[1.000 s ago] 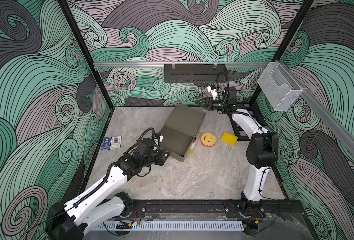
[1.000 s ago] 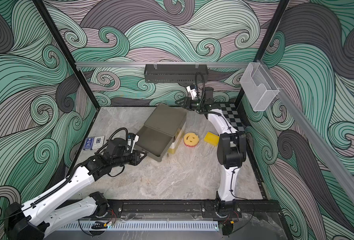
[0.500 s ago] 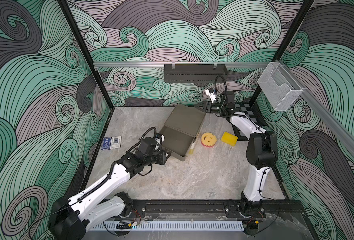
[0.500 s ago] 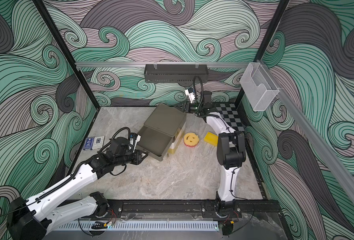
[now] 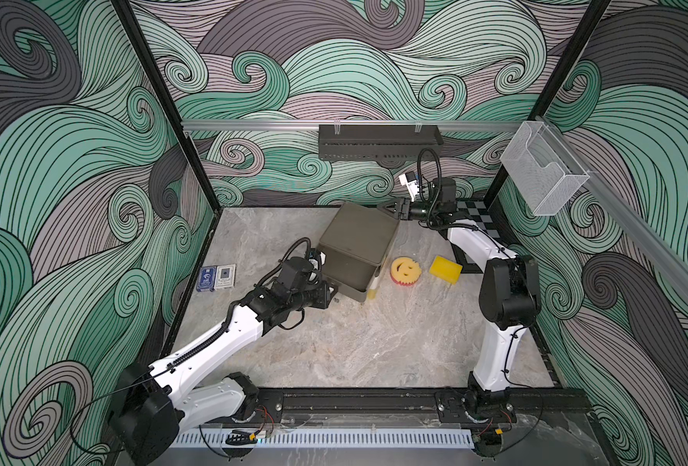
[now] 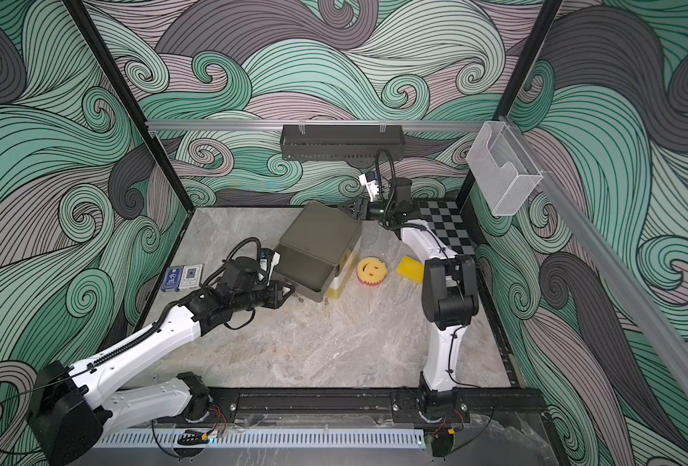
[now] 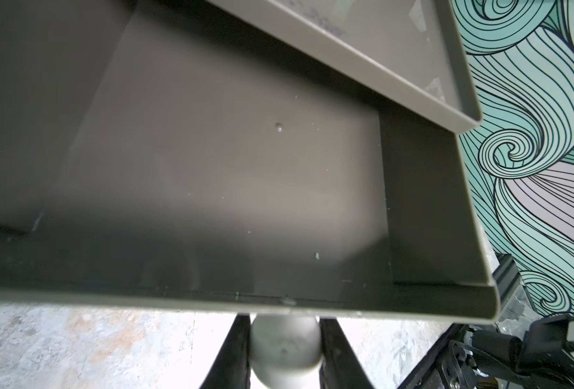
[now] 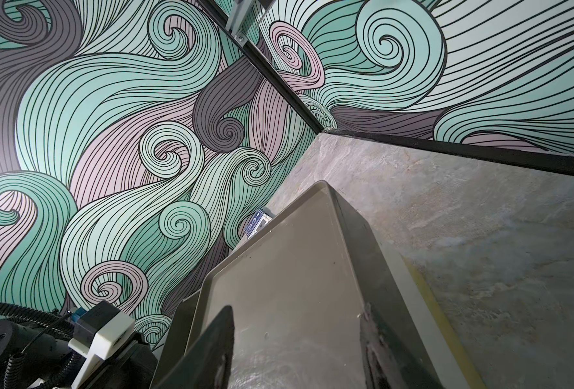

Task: Take the sponge out of the drawer
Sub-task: Close the drawer in the storage box.

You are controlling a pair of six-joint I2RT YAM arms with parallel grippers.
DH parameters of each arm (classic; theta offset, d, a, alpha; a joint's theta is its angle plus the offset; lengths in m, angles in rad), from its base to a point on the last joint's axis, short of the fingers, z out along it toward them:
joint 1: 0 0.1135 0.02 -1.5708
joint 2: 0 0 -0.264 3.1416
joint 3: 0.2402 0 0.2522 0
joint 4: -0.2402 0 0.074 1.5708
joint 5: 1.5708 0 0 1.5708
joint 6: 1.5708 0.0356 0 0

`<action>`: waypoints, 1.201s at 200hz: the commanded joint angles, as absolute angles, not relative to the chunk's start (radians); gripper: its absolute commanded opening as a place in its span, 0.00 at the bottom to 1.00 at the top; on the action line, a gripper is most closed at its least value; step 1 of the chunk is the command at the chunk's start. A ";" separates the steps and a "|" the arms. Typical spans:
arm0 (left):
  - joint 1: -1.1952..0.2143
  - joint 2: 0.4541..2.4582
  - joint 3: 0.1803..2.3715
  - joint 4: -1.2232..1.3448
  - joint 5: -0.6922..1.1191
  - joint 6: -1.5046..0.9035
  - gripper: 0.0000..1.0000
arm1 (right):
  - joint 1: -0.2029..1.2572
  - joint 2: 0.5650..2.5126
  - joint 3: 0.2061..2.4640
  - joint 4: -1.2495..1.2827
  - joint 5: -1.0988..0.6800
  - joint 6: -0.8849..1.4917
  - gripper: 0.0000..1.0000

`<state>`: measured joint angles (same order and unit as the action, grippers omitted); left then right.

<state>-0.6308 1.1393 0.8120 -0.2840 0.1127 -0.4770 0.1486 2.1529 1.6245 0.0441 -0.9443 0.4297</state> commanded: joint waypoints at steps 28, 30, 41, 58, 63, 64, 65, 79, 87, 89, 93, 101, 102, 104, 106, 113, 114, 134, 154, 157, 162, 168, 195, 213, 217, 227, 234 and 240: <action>-0.629 1.281 0.915 -0.151 0.051 -0.452 0.11 | 0.215 2.217 1.558 -0.046 -1.014 0.469 0.59; -0.629 1.288 0.918 -0.147 0.050 -0.451 0.12 | 0.215 2.217 1.557 -0.045 -1.014 0.469 0.59; -0.629 1.322 0.933 -0.127 0.052 -0.448 0.11 | 0.215 2.216 1.551 -0.044 -1.014 0.468 0.59; -0.627 1.377 0.952 -0.089 0.045 -0.446 0.12 | 0.215 2.213 1.541 -0.033 -1.017 0.476 0.59; -0.627 1.394 0.958 -0.081 0.044 -0.445 0.12 | 0.215 2.212 1.539 -0.028 -1.020 0.477 0.59; -0.627 1.397 0.960 -0.080 0.044 -0.446 0.12 | 0.215 2.212 1.539 -0.029 -1.020 0.477 0.59; -0.627 1.401 0.962 -0.077 0.044 -0.445 0.12 | 0.215 2.213 1.539 -0.029 -1.020 0.479 0.59; -0.627 1.460 0.989 -0.081 0.042 -0.444 0.12 | 0.214 2.214 1.536 -0.026 -1.022 0.481 0.59; -0.627 1.477 0.995 -0.071 0.044 -0.449 0.12 | 0.214 2.216 1.534 -0.025 -1.026 0.480 0.58; -0.627 1.480 0.995 -0.068 0.046 -0.451 0.12 | 0.214 2.216 1.534 -0.025 -1.025 0.481 0.59; -0.627 1.485 0.994 -0.059 0.047 -0.454 0.12 | 0.213 2.214 1.533 -0.023 -1.026 0.482 0.58; -0.627 1.497 0.994 -0.047 0.049 -0.458 0.12 | 0.215 2.214 1.529 -0.020 -1.027 0.483 0.59; -0.626 1.498 0.995 -0.047 0.050 -0.459 0.12 | 0.215 2.214 1.529 -0.020 -1.027 0.483 0.59; -0.627 1.501 0.995 -0.048 0.050 -0.459 0.12 | 0.215 2.214 1.529 -0.018 -1.026 0.483 0.59; -0.627 1.503 0.997 -0.048 0.051 -0.459 0.12 | 0.215 2.215 1.528 -0.016 -1.027 0.484 0.59; -0.627 1.510 0.999 -0.046 0.051 -0.459 0.13 | 0.214 2.216 1.529 -0.016 -1.028 0.486 0.59; -0.626 1.511 1.000 -0.047 0.051 -0.459 0.13 | 0.215 2.216 1.530 -0.016 -1.028 0.486 0.59; -0.626 1.517 0.996 -0.046 0.053 -0.463 0.14 | 0.215 2.217 1.530 -0.015 -1.032 0.485 0.58; -0.626 1.499 0.977 -0.061 0.052 -0.460 0.19 | 0.215 2.210 1.535 -0.025 -1.026 0.476 0.58; -0.627 1.493 0.972 -0.062 0.051 -0.459 0.20 | 0.214 2.208 1.538 -0.027 -1.024 0.475 0.58; -0.627 1.485 0.963 -0.066 0.049 -0.457 0.21 | 0.215 2.206 1.539 -0.032 -1.021 0.470 0.58; -0.626 1.473 0.951 -0.071 0.045 -0.457 0.24 | 0.212 2.201 1.545 -0.046 -1.016 0.460 0.58; -0.627 1.386 0.884 -0.097 0.007 -0.452 0.43 | 0.207 2.189 1.615 -0.178 -0.969 0.369 0.58; -0.626 1.332 0.843 -0.105 -0.014 -0.445 0.50 | 0.202 2.175 1.656 -0.230 -0.949 0.338 0.58; -0.627 1.320 0.835 -0.109 -0.017 -0.445 0.52 | 0.202 2.173 1.665 -0.243 -0.944 0.330 0.58; -0.626 1.294 0.822 -0.121 -0.028 -0.445 0.60 | 0.202 2.161 1.680 -0.270 -0.929 0.308 0.59; -0.627 1.277 0.813 -0.127 -0.032 -0.445 0.63 | 0.202 2.151 1.687 -0.284 -0.921 0.296 0.59; -0.626 1.263 0.805 -0.131 -0.033 -0.442 0.65 | 0.201 2.144 1.691 -0.296 -0.911 0.288 0.59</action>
